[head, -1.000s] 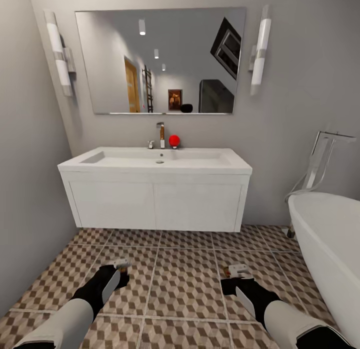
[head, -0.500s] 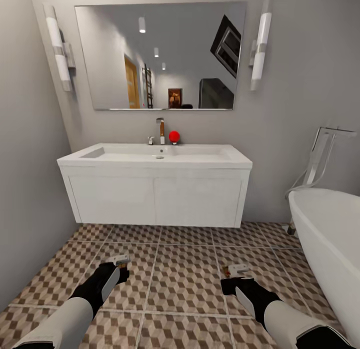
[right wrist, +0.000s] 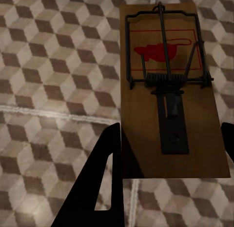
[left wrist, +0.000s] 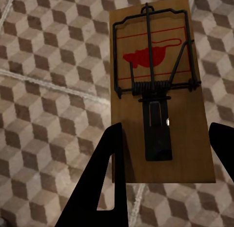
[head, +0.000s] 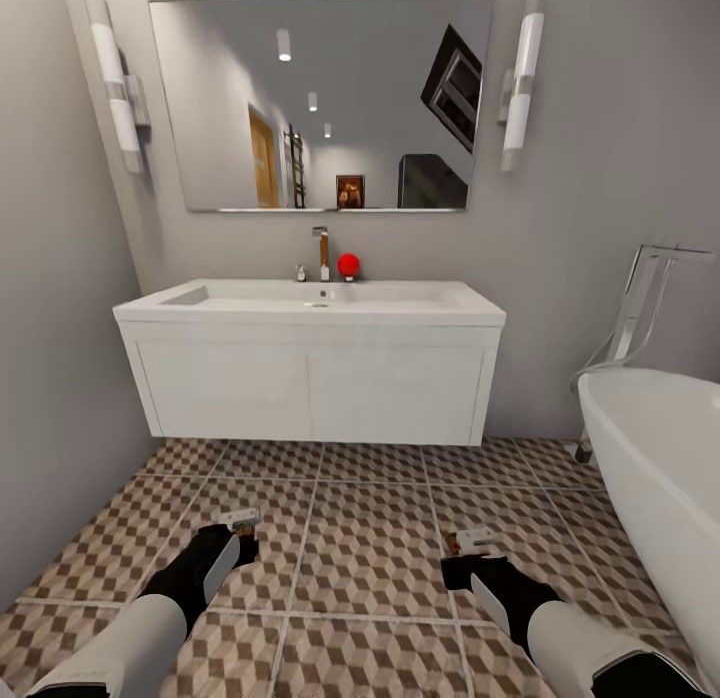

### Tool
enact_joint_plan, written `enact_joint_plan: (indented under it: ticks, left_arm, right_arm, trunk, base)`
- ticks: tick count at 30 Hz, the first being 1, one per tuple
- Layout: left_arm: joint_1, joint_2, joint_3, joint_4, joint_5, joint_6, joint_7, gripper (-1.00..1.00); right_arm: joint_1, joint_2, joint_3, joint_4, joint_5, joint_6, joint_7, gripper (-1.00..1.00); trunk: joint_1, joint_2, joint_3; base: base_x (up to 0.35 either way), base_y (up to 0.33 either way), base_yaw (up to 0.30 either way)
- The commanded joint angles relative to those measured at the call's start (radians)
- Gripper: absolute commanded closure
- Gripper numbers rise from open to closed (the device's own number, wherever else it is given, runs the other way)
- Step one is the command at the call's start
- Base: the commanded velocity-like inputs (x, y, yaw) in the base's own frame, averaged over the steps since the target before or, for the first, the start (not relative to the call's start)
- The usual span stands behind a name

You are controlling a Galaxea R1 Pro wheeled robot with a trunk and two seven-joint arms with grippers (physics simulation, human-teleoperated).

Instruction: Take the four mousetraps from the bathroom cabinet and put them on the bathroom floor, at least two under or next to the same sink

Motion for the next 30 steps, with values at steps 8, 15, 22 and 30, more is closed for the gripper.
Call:
enact_joint_plan:
  ticks: [8,15,22,30]
  left_arm:
    - [0.0,-0.001,0.002,-0.002,0.01,0.003,0.008,1.0]
    - [0.0,-0.002,0.002,-0.002,0.01,0.003,0.008,1.0]
    - [0.0,-0.002,0.002,-0.002,0.01,0.003,0.008,1.0]
    - [0.0,-0.002,0.002,-0.002,0.01,0.002,0.008,1.0]
  right_arm:
    - [0.0,0.0,0.008,-0.002,-0.01,0.005,-0.001,1.0]
    - [0.0,0.001,0.009,-0.002,-0.008,0.002,-0.001,1.0]
    - [0.0,0.002,0.009,-0.002,-0.008,0.002,-0.001,1.0]
    - [0.0,0.0,0.009,-0.002,-0.008,0.003,-0.001,1.0]
  trunk:
    - [0.01,-0.016,-0.031]
    - [0.013,-0.018,-0.058]
    - [0.017,-0.02,-0.085]
    - [0.02,-0.021,-0.116]
  base:
    - [0.0,0.0,0.0]
    - [0.0,0.0,0.0]
    - [0.0,0.0,0.0]
    - [0.0,0.0,0.0]
